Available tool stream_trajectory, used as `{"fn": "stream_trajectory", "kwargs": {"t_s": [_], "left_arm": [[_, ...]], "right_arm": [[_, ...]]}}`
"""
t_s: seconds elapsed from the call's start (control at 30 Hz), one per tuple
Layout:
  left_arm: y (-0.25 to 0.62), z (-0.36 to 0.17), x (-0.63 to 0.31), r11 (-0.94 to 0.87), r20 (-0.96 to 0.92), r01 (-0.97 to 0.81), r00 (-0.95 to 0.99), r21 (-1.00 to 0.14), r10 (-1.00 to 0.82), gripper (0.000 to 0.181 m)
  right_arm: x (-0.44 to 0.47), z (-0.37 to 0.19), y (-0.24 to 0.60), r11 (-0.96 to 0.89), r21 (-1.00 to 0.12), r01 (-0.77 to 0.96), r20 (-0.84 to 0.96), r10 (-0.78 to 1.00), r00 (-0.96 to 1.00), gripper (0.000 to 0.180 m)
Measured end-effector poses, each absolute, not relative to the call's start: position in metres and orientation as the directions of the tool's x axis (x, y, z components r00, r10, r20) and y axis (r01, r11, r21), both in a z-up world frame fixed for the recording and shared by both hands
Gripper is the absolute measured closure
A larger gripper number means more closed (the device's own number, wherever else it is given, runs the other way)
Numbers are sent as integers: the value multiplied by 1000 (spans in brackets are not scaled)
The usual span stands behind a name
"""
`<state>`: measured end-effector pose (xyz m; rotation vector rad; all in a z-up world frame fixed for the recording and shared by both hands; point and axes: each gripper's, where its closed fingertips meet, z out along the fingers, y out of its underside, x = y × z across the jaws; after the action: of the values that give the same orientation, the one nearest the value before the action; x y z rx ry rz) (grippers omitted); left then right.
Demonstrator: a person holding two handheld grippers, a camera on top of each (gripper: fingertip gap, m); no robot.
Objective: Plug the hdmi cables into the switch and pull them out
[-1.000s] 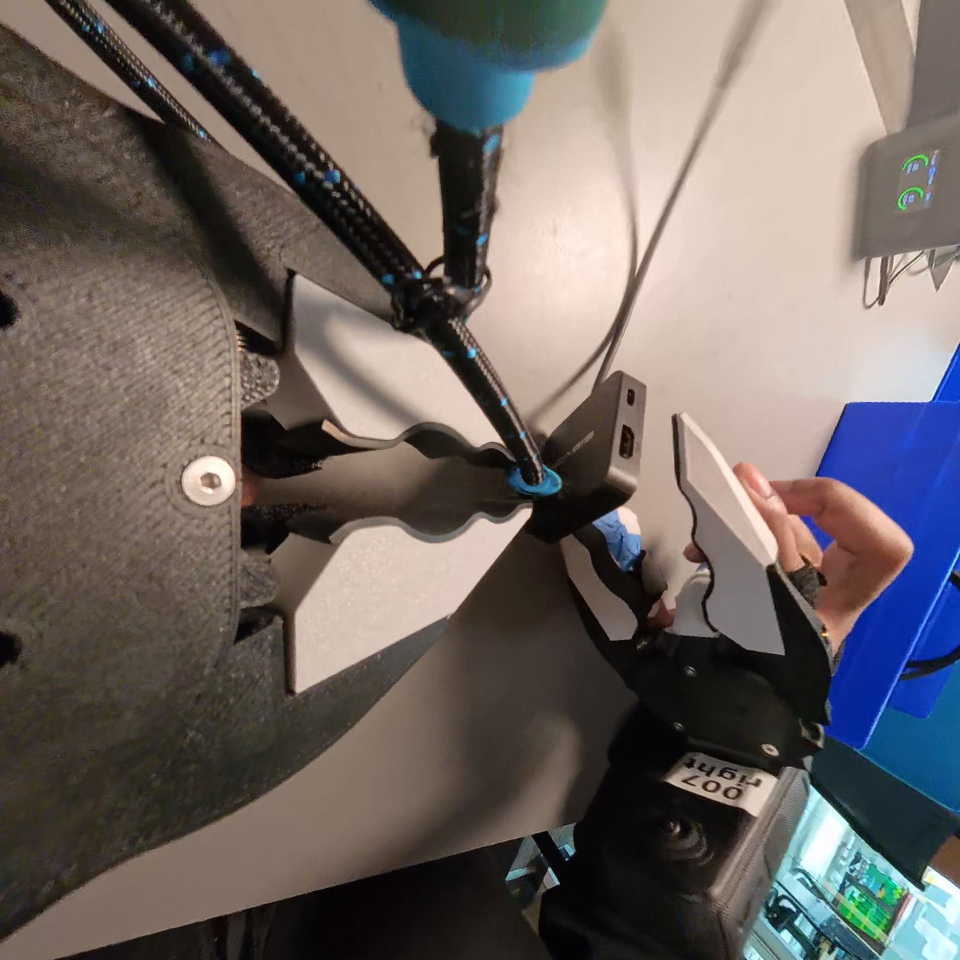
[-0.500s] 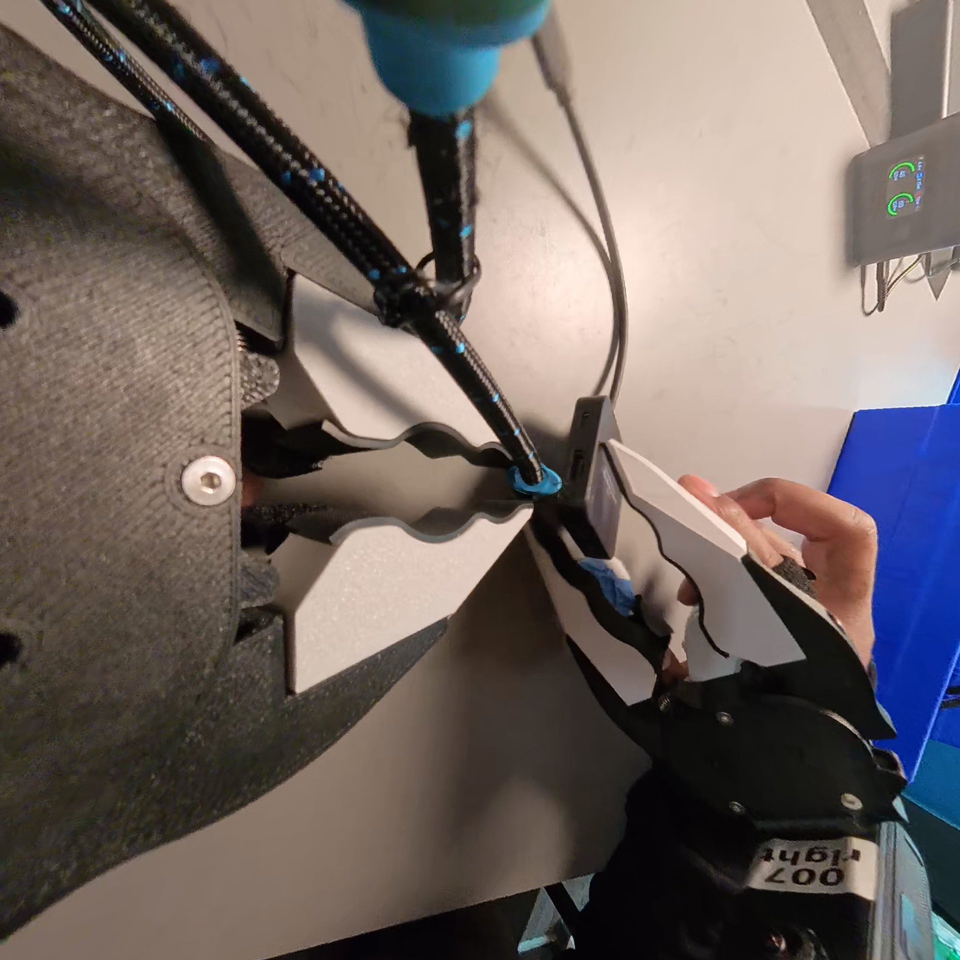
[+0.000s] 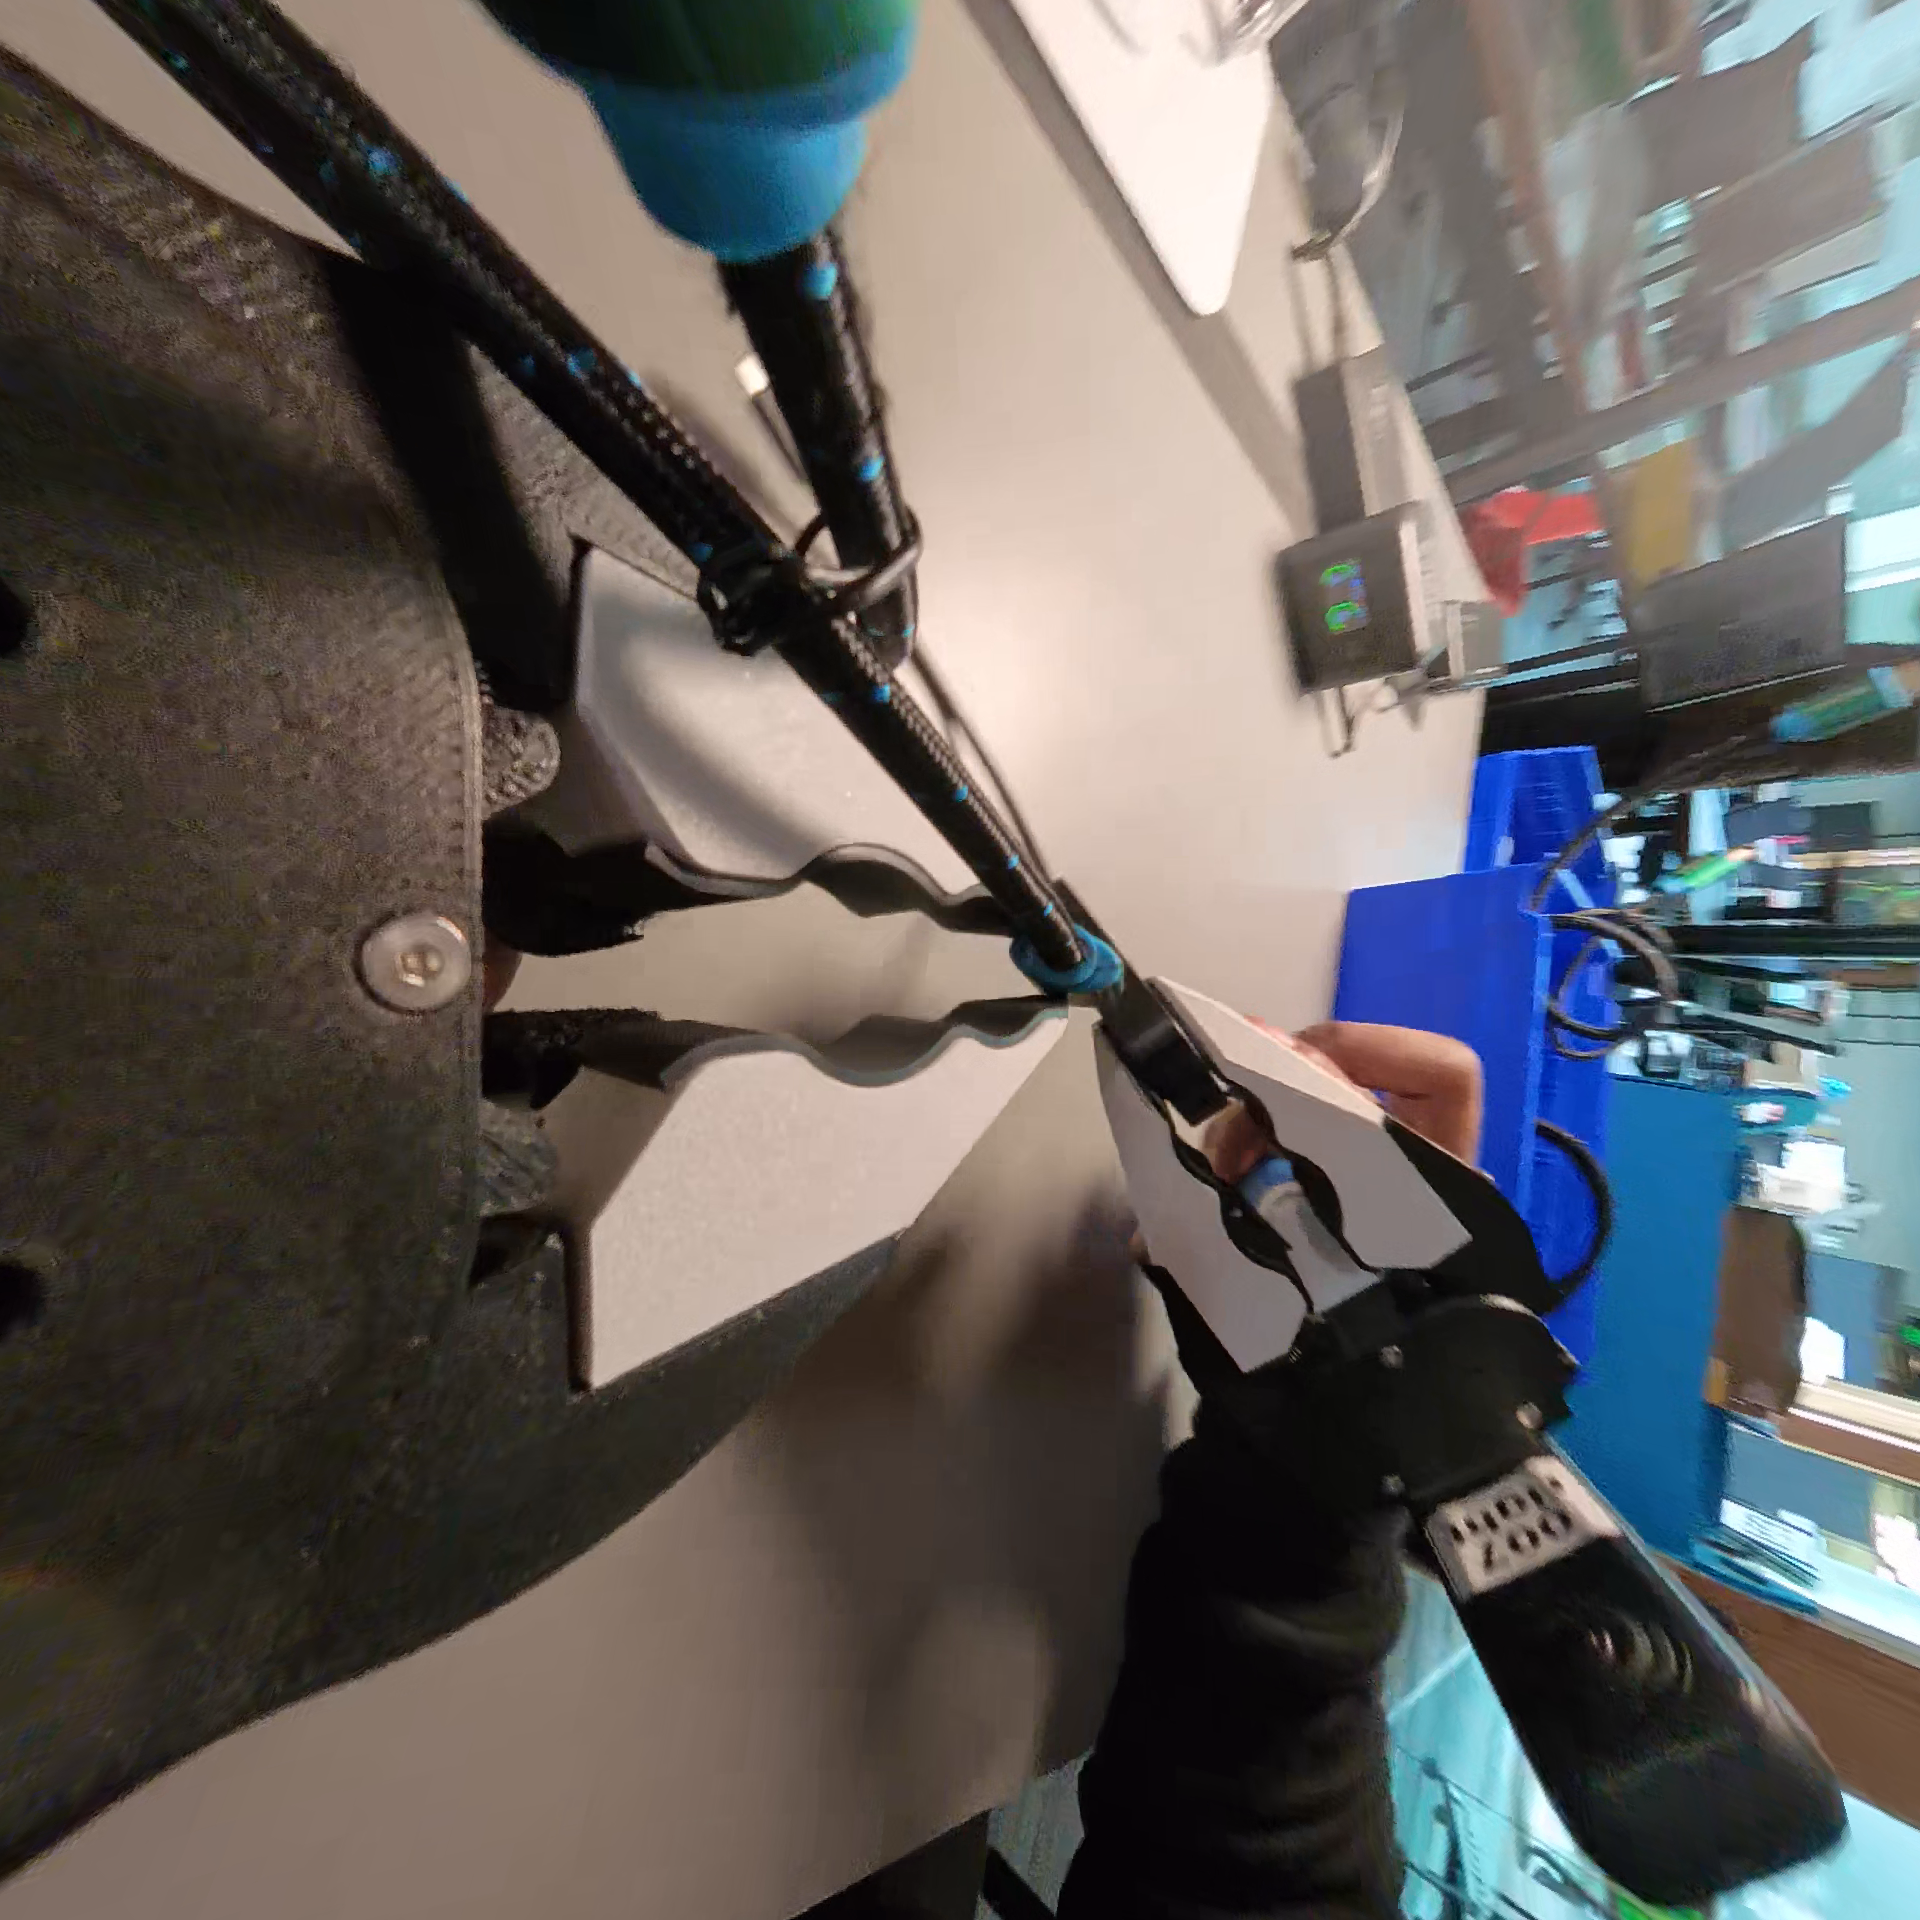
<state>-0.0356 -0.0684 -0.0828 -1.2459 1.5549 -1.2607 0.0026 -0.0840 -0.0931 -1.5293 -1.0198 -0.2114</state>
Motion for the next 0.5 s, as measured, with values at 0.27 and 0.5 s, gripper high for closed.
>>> {"fn": "stream_trajectory", "kwargs": {"t_s": [0.27, 0.5], "left_arm": [[-84, -51, -45, 108, -101, -7, -295, -994, -950, 169], [-107, -47, -54, 249, -239, 23, -373, -968, -896, 169]], "right_arm": [[-20, -58, -106, 197, -926, 321, 370, 640, 674, 166], [-34, -57, -122, 159, -966, 204, 251, 765, 593, 167]]}}
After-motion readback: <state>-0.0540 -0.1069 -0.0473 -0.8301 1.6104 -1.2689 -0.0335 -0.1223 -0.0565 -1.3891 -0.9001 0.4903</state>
